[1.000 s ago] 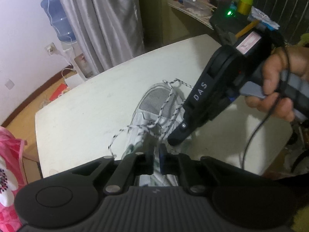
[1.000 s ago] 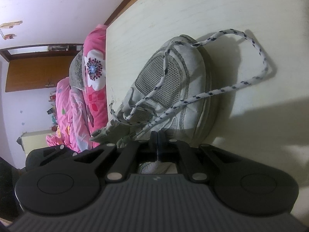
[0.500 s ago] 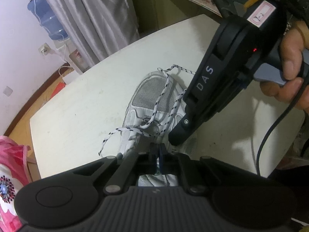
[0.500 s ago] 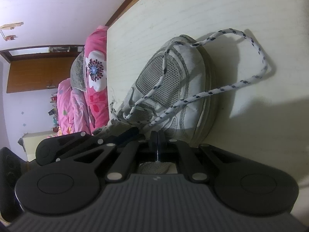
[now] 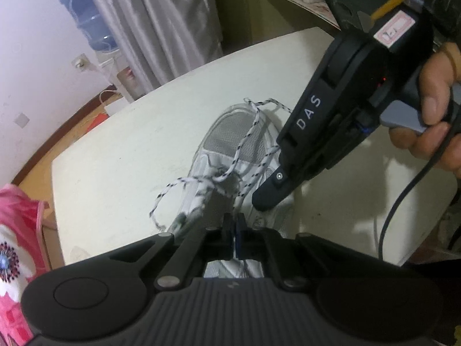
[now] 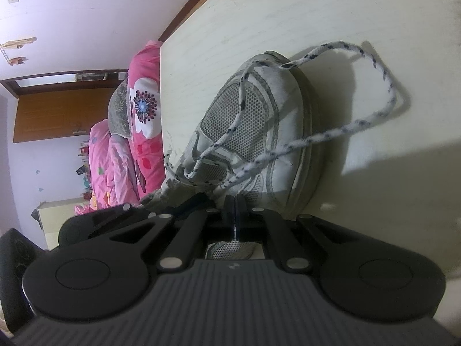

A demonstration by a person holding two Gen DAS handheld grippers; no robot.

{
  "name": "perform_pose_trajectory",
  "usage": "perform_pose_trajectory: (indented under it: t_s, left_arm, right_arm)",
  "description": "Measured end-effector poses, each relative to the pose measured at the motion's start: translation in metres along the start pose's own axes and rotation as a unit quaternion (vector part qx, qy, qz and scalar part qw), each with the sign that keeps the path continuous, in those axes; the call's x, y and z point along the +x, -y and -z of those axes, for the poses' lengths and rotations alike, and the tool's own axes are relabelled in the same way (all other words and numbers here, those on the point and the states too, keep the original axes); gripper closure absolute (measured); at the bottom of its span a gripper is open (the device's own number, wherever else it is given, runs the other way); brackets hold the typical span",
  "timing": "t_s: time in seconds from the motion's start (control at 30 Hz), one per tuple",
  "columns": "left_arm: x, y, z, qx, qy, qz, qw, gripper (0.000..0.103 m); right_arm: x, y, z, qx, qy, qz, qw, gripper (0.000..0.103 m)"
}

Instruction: Lace up shoes with both hands

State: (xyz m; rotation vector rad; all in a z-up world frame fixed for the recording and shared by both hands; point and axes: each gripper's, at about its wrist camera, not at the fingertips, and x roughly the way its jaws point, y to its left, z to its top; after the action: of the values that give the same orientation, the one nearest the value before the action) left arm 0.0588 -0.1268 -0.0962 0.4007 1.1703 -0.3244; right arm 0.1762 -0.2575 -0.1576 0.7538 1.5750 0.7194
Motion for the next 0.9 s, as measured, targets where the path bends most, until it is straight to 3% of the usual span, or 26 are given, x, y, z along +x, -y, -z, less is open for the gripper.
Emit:
perform_pose_trajectory:
  t_s: [0.17, 0.33, 0.43, 0.5, 0.77, 0.9]
  left_arm:
    - [-0.02, -0.004, 0.005, -0.031, -0.01, -0.001, 0.9995, 0.102]
    - [-0.029, -0.002, 0.006, -0.032, -0.002, 0.005, 0.9995, 0.1]
    - [-0.024, -0.004, 0.003, -0.034, 0.0, 0.002, 0.9994, 0.087]
    - [-0.023, -0.004, 0.001, -0.029, 0.011, -0.008, 0.9995, 0.087]
    - [-0.005, -0.006, -0.005, -0.051, -0.006, -0.014, 0.9986, 0.087]
    - [0.0, -0.004, -0.009, -0.037, -0.01, -0.019, 0.9991, 0.087]
  right_arm:
    - [-0.002, 0.0, 0.003, 0.003, 0.006, 0.002, 1.0, 0.103]
    - [-0.002, 0.002, 0.004, 0.009, 0.01, -0.001, 1.0, 0.103]
    - [-0.001, 0.003, 0.003, 0.009, 0.01, -0.003, 1.0, 0.103]
    - [-0.001, 0.003, 0.002, 0.009, 0.01, -0.003, 1.0, 0.103]
    - [-0.002, 0.006, 0.002, 0.011, 0.013, -0.006, 1.0, 0.103]
    - [-0.003, 0.007, 0.003, 0.01, 0.012, -0.006, 1.0, 0.103]
